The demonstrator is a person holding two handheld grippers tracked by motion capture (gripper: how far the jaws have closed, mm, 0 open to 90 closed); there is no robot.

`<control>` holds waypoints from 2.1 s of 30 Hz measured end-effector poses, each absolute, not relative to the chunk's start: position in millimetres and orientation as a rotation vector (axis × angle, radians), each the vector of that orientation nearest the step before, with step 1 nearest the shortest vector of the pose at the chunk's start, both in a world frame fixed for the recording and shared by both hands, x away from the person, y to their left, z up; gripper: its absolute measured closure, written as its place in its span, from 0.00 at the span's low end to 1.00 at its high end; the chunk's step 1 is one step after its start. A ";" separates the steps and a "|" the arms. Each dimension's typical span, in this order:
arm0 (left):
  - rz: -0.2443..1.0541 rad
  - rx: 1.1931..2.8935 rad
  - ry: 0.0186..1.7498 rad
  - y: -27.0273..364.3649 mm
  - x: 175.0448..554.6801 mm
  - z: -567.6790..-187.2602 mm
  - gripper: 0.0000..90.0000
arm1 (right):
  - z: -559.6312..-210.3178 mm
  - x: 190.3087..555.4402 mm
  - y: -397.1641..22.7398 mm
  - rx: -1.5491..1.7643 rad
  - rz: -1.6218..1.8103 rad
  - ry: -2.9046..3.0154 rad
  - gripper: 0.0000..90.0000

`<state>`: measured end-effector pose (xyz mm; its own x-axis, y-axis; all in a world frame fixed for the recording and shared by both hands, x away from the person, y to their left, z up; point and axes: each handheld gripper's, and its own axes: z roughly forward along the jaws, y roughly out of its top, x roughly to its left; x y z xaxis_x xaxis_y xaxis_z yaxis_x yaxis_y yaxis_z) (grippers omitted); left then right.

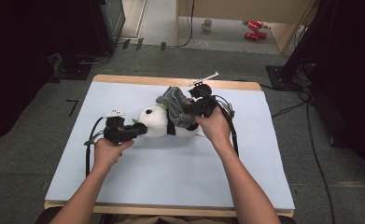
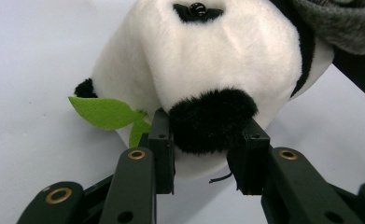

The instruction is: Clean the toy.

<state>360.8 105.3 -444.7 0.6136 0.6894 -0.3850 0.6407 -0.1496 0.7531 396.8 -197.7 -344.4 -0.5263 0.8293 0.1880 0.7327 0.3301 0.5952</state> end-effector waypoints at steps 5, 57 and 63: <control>0.060 1.846 1.070 105.2 360.2 -444.6 0.73 | -334.1 396.4 -198.9 1.446 0.973 2.416 0.94; 0.055 1.846 1.093 106.9 359.2 -442.4 0.75 | -359.4 391.6 -180.9 1.438 1.047 2.529 0.94; 0.050 1.842 1.086 106.5 359.1 -442.2 0.75 | -352.2 391.8 -202.5 1.470 1.038 2.492 0.94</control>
